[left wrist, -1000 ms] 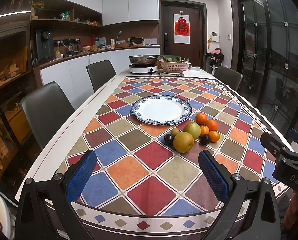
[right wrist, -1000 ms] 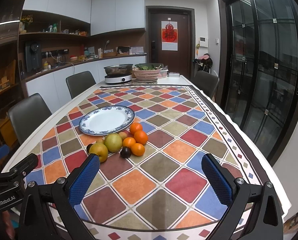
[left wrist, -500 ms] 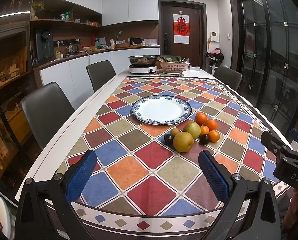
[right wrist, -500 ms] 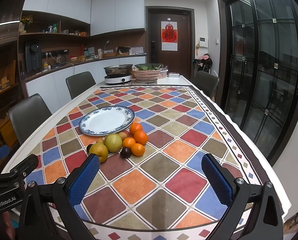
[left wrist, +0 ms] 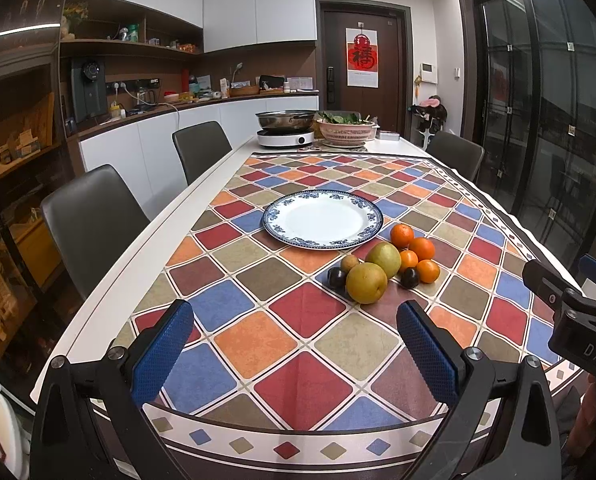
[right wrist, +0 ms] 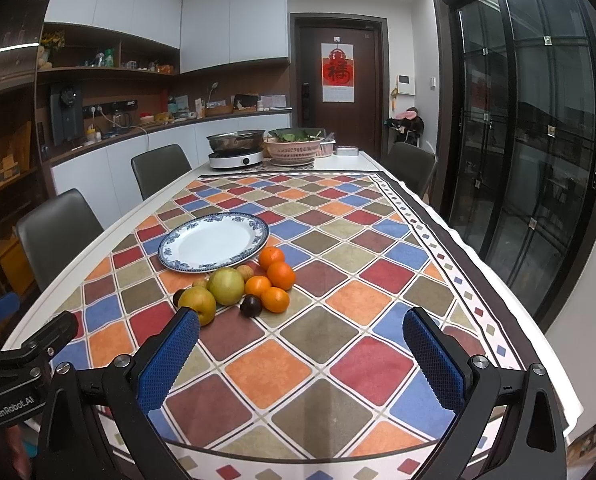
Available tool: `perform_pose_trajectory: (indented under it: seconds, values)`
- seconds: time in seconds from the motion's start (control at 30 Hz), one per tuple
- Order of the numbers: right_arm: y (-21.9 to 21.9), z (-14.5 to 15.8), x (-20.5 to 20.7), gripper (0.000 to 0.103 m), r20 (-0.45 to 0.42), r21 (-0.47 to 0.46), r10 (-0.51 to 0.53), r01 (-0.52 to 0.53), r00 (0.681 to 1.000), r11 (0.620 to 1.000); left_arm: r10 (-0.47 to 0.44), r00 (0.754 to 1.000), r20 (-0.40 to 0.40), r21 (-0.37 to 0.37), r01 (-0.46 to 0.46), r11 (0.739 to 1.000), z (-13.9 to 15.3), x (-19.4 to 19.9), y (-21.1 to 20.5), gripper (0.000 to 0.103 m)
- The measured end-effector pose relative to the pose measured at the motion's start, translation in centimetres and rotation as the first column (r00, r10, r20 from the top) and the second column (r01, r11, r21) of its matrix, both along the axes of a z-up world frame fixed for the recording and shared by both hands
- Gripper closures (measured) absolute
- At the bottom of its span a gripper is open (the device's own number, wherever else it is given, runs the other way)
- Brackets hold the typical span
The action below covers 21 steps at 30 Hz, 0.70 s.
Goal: Organize fruits
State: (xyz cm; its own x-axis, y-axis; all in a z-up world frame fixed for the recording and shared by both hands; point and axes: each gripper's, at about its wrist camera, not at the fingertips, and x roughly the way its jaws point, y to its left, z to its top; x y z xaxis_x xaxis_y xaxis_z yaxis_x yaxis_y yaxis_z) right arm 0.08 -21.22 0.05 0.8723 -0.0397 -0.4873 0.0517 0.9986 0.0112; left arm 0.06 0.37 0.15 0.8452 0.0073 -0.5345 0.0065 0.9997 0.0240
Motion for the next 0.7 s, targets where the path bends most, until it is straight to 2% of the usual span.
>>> perform_pose_trajectory:
  seconds: [0.57,0.7]
  values:
    - [-0.05,-0.05,0.09,0.001,-0.006,0.001,0.002,-0.002,1.000,1.000,0.000,1.000,-0.005,0.004,0.001,1.000,-0.38,0.16,-0.11,0.000]
    - [-0.11,-0.91,0.95,0.001,-0.019,0.003,0.007,-0.007,1.000,1.000,-0.009,1.000,-0.015,0.011,0.010,1.000,-0.90,0.51,-0.25,0.000]
